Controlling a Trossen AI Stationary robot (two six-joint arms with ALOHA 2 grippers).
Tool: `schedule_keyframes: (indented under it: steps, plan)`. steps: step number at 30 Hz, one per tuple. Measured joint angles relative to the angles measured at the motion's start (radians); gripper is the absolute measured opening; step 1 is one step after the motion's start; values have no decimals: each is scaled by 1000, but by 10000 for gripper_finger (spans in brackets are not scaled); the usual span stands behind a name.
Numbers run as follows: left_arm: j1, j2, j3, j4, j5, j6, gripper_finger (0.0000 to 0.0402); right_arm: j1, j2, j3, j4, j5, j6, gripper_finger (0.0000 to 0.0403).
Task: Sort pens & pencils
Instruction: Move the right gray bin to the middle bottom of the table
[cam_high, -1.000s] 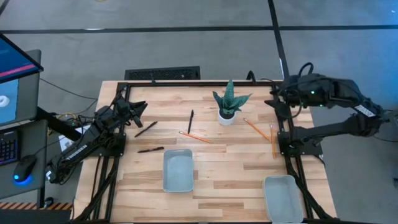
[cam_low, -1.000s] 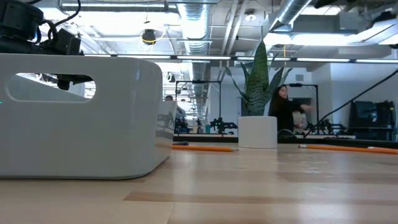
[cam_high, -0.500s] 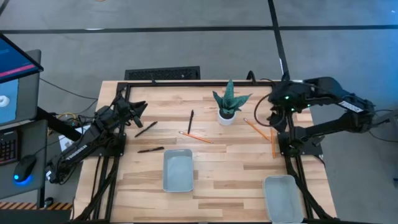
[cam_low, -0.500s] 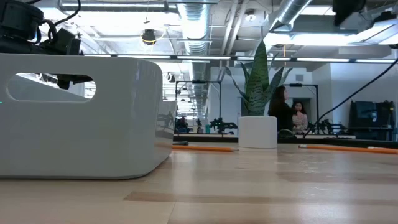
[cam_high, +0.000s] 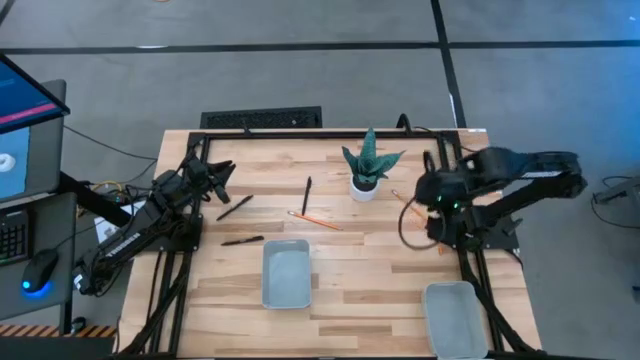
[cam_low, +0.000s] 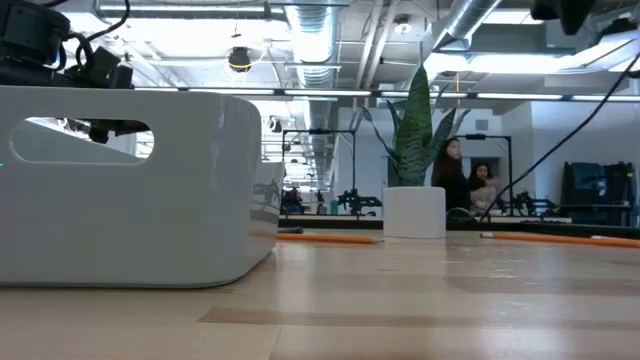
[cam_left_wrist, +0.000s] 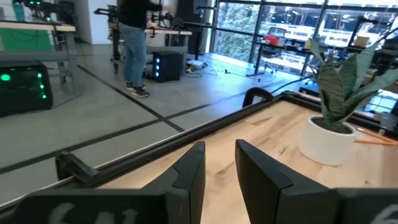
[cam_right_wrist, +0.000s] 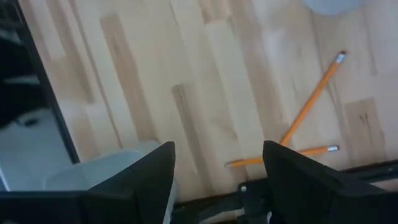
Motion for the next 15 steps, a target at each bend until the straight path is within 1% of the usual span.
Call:
schedule_keyframes:
  steps: [3,6,12,15]
  plan:
    - [0,0,0,-8,-15,0,79,74,22,-39,-4,1,37,265]
    - [0,0,2,-18,-17,0,79,148,41,-103,-1,0,111,265]
    - [0,0,2,-22,-17,0,79,269,54,-196,1,-3,354,265]
    - [0,0,2,-24,-17,0,79,332,54,-215,20,-3,407,265]
